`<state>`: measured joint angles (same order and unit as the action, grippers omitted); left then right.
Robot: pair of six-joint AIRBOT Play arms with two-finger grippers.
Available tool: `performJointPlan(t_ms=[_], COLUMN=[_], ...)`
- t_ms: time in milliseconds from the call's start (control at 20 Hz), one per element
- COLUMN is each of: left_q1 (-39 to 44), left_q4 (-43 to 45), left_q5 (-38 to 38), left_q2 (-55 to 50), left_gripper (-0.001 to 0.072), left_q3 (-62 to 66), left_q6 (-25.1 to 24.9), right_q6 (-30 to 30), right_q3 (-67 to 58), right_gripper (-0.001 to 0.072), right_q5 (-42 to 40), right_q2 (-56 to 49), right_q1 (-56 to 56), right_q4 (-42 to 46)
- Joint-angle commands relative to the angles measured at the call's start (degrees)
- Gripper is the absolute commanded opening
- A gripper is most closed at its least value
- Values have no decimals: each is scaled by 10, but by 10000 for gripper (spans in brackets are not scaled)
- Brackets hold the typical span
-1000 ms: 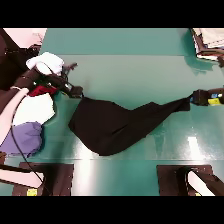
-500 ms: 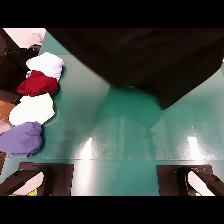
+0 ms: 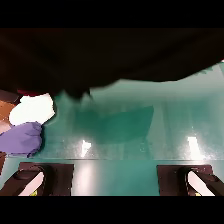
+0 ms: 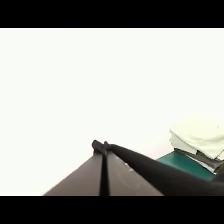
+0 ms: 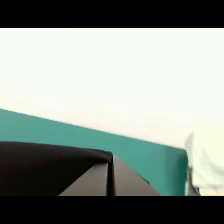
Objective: Fold the shirts.
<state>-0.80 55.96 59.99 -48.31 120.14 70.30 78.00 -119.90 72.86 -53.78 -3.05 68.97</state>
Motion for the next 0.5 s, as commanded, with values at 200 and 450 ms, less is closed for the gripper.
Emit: performJointPlan(t_ms=[200,450], left_q1=[-1,-1], left_q4=[43,43], left_q5=[74,78], left_q2=[-84,-270], left_gripper=[23,23], left_q3=[-185,-265], left_q6=[19,17], right_q6=[6,6], right_q3=[135,226], right_gripper=[13,12], right_q5=[130,119], right_q2=[-95,-242], right_q1=[0,0], right_q4=[31,31])
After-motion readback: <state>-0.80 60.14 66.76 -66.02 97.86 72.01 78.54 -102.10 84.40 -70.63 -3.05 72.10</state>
